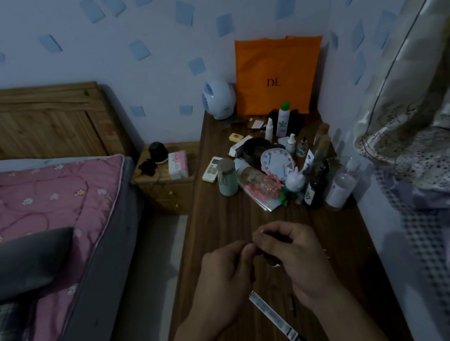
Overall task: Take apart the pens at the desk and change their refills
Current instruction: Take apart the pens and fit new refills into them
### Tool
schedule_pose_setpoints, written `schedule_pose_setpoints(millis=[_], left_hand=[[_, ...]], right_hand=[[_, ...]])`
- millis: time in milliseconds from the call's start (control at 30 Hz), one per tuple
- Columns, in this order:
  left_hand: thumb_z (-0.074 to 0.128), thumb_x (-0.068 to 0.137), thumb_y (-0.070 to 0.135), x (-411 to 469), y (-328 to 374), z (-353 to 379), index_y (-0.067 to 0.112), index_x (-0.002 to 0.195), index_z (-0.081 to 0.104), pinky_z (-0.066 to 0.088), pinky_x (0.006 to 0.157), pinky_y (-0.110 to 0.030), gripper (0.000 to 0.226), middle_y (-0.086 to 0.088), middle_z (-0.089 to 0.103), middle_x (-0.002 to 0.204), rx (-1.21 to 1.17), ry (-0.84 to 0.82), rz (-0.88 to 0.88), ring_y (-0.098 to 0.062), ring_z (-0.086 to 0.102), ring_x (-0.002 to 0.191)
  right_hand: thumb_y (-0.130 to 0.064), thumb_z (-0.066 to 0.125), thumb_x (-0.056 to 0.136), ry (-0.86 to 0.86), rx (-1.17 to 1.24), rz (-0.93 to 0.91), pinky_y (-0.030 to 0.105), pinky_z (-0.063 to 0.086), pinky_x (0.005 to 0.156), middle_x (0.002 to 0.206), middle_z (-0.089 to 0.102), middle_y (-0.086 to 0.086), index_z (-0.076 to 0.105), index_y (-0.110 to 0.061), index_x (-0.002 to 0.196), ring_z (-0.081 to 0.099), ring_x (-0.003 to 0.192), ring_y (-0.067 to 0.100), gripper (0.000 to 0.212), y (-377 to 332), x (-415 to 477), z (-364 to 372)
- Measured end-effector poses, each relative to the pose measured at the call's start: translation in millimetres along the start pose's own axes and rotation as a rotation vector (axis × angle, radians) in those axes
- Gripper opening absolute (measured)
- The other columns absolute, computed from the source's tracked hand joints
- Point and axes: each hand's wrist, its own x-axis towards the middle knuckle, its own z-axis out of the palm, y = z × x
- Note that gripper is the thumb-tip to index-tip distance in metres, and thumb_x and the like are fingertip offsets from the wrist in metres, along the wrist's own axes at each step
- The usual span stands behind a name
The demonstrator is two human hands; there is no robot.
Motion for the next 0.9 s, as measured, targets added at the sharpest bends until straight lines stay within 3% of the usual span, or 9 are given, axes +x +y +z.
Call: schedule_pose_setpoints(millis=[133, 233, 367, 500, 600, 767, 833, 900], left_hand=[[0.049, 0.100, 0.026, -0.7, -5.3, 4.5, 0.033, 0.084, 0.065, 0.038, 0.048, -0.009, 0.024, 0.008, 0.058, 0.055, 0.015, -0.004, 0.012, -0.001, 0.057, 0.051], [0.047, 0.100, 0.027, -1.6, -11.3, 8.0, 0.032, 0.083, 0.064, 0.038, 0.050, -0.011, 0.025, 0.008, 0.058, 0.057, 0.027, -0.019, 0.018, -0.002, 0.057, 0.051], [0.046, 0.099, 0.030, -1.9, -19.1, 13.9, 0.026, 0.091, 0.067, 0.044, 0.053, -0.022, 0.022, 0.005, 0.061, 0.064, 0.023, -0.053, 0.023, -0.005, 0.057, 0.056], [0.046, 0.099, 0.031, -2.4, -34.1, 25.2, 0.027, 0.097, 0.065, 0.048, 0.056, -0.038, 0.020, -0.004, 0.065, 0.073, -0.013, -0.082, 0.027, -0.018, 0.060, 0.060], [0.045, 0.100, 0.029, -1.0, -53.9, 39.6, 0.031, 0.095, 0.062, 0.047, 0.055, -0.041, 0.017, -0.005, 0.064, 0.072, -0.030, -0.097, 0.012, -0.022, 0.058, 0.059], [0.047, 0.101, 0.025, 0.7, -89.1, 67.1, 0.030, 0.093, 0.065, 0.043, 0.050, -0.028, 0.020, 0.007, 0.062, 0.068, -0.055, -0.036, -0.049, -0.010, 0.054, 0.054], [0.046, 0.101, 0.025, -0.1, -102.3, 77.7, 0.025, 0.095, 0.066, 0.044, 0.052, -0.035, 0.021, 0.000, 0.063, 0.070, -0.067, -0.029, -0.079, -0.013, 0.055, 0.055], [0.046, 0.101, 0.026, -1.5, -113.6, 88.3, 0.022, 0.095, 0.067, 0.043, 0.051, -0.033, 0.022, -0.004, 0.064, 0.070, -0.078, -0.023, -0.109, -0.009, 0.053, 0.054]], right_hand=[[-0.007, 0.070, 0.089, 0.007, 0.026, 0.010, 0.020, 0.054, 0.065, 0.079, 0.076, 0.003, 0.080, -0.019, 0.085, 0.072, 0.076, 0.012, 0.016, 2.2, -1.5, -6.0], [-0.017, 0.070, 0.086, 0.010, 0.035, 0.010, 0.023, 0.052, 0.066, 0.078, 0.075, -0.001, 0.080, -0.023, 0.089, 0.069, 0.074, 0.007, 0.011, 4.3, -2.3, -13.9], [-0.026, 0.078, 0.077, 0.024, 0.096, 0.009, 0.032, 0.047, 0.070, 0.073, 0.070, -0.005, 0.081, -0.023, 0.091, 0.062, 0.071, 0.009, 0.014, 9.5, -3.3, -21.3], [-0.010, 0.070, 0.086, 0.164, 0.136, 0.038, 0.030, 0.048, 0.067, 0.075, 0.071, 0.001, 0.081, -0.020, 0.090, 0.062, 0.072, 0.012, 0.016, 22.2, -4.8, -36.2], [-0.009, 0.069, 0.088, 0.286, -0.011, 0.056, 0.028, 0.053, 0.067, 0.083, 0.076, -0.002, 0.079, -0.028, 0.091, 0.069, 0.074, 0.009, 0.022, 39.3, -6.7, -47.6], [-0.012, 0.074, 0.085, 0.447, -0.278, 0.065, 0.020, 0.054, 0.061, 0.089, 0.075, -0.016, 0.076, -0.038, 0.083, 0.071, 0.079, 0.004, 0.026, 83.2, -2.3, -66.1], [-0.014, 0.074, 0.085, 0.484, -0.381, 0.097, 0.020, 0.054, 0.065, 0.087, 0.072, -0.022, 0.073, -0.038, 0.078, 0.069, 0.081, -0.001, 0.026, 103.3, -2.6, -73.9], [-0.016, 0.074, 0.087, 0.506, -0.487, 0.141, 0.020, 0.051, 0.069, 0.083, 0.068, -0.021, 0.068, -0.039, 0.080, 0.065, 0.084, -0.001, 0.024, 121.7, -4.5, -80.9]])
